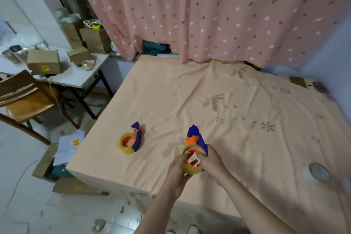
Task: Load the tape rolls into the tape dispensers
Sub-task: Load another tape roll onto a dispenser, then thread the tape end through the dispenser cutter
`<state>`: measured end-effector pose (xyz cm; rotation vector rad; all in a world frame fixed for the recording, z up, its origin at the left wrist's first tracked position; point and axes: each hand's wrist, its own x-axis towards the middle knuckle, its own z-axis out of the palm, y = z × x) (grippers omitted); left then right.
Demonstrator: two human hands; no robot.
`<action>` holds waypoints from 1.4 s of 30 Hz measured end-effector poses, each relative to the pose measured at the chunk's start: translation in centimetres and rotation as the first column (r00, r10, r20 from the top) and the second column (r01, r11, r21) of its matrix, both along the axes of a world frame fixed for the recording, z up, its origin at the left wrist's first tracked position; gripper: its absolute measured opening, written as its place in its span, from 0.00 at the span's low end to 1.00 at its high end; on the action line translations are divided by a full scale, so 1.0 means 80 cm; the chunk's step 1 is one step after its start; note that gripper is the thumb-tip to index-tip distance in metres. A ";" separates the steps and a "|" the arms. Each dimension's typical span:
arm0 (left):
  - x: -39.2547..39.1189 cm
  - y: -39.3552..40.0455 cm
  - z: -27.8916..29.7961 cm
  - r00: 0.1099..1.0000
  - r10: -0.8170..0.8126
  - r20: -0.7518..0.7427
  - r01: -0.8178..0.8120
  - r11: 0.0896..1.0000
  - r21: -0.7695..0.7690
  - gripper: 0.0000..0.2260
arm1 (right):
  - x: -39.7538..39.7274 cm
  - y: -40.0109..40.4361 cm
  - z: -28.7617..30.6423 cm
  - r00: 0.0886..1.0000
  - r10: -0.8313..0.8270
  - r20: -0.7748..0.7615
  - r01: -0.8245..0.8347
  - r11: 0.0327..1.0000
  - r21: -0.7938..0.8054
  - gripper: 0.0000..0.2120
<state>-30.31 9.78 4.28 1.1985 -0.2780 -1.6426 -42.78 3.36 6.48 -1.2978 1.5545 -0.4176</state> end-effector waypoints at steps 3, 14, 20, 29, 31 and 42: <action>0.012 -0.009 0.003 0.999 0.022 0.045 -0.023 1.000 0.015 0.16 | 0.014 -0.014 -0.008 0.999 0.045 -0.023 -0.045 0.999 0.008 0.06; 0.084 -0.032 -0.012 0.992 0.031 0.126 -0.040 0.997 0.065 0.18 | 0.077 -0.041 -0.016 0.947 0.243 -0.211 -0.242 0.970 0.030 0.09; 0.142 -0.072 -0.018 0.994 -0.069 0.090 0.062 0.995 0.079 0.21 | 0.120 -0.069 -0.022 0.990 0.093 -0.103 -0.088 0.995 0.054 0.07; 0.242 -0.136 0.012 0.879 -0.477 0.015 0.477 0.879 -0.002 0.35 | 0.172 -0.084 0.011 0.899 -0.079 0.431 -0.030 0.970 0.240 0.12; 0.249 -0.146 0.015 0.838 -0.546 0.010 0.546 0.837 -0.035 0.32 | 0.184 -0.086 0.011 0.885 -0.087 0.458 -0.033 0.969 0.247 0.12; 0.256 -0.197 0.007 0.878 -0.463 0.124 0.474 0.878 -0.072 0.36 | 0.194 -0.148 0.064 0.973 -0.022 -0.231 -0.043 0.961 -0.273 0.07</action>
